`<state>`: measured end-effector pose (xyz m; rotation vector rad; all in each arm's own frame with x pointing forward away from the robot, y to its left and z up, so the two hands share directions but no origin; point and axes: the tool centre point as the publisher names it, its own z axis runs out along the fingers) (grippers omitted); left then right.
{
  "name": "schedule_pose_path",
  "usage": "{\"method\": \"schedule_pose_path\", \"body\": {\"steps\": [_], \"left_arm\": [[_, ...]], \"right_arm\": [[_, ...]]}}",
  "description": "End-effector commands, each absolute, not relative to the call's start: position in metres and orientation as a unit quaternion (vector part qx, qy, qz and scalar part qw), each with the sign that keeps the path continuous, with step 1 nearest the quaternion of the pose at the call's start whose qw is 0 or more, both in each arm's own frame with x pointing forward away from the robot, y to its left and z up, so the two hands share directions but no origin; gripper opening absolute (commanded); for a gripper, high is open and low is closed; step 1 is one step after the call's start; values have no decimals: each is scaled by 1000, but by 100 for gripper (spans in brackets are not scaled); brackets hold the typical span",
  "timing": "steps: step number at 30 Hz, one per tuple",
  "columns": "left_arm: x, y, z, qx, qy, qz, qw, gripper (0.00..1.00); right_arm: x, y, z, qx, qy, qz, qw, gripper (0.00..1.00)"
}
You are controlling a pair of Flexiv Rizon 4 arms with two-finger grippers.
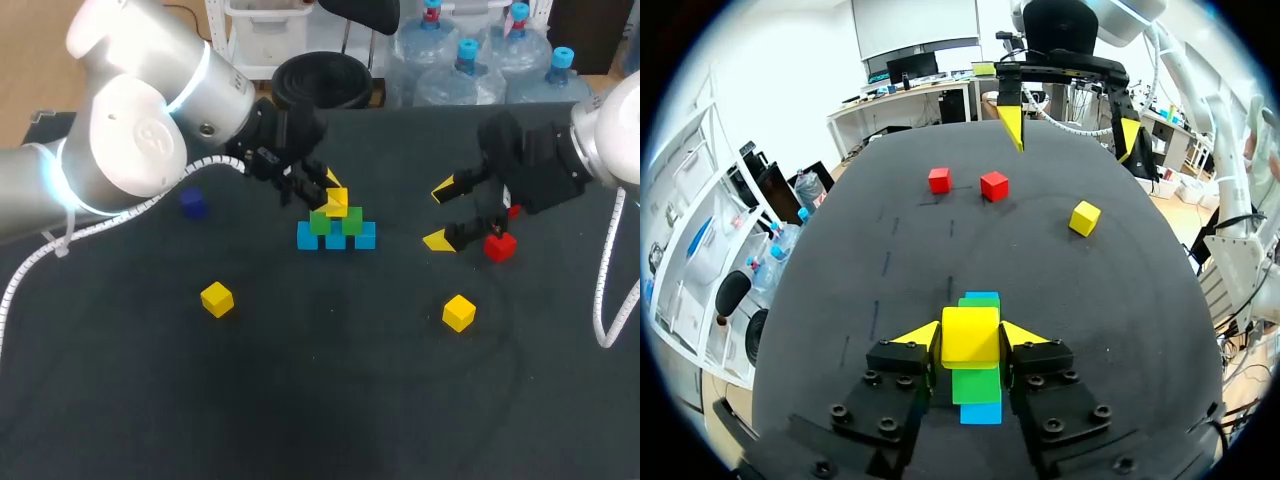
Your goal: Place the blue cubes, place green cubes on the blue cubes, place the yellow cubes on the green cubes, then place the red cubes on the yellow cubes, and place purple cube on the red cubes.
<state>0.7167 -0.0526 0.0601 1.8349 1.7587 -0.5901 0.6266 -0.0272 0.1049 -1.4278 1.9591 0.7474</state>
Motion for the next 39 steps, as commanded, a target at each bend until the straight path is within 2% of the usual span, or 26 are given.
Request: {"method": "schedule_pose_path", "body": {"steps": [1, 30, 34, 39], "left_arm": [[718, -52, 60, 679, 650, -219, 261, 0], [720, -51, 57, 678, 652, -222, 256, 0], [721, -52, 57, 678, 652, -222, 255, 5], [721, -52, 57, 679, 652, -222, 254, 5]], "right_arm": [[627, -27, 104, -537, 737, 282, 299, 100], [627, -27, 104, -537, 737, 282, 299, 100], [627, -27, 104, -537, 737, 282, 299, 100], [627, -27, 104, -537, 737, 282, 299, 100]]}}
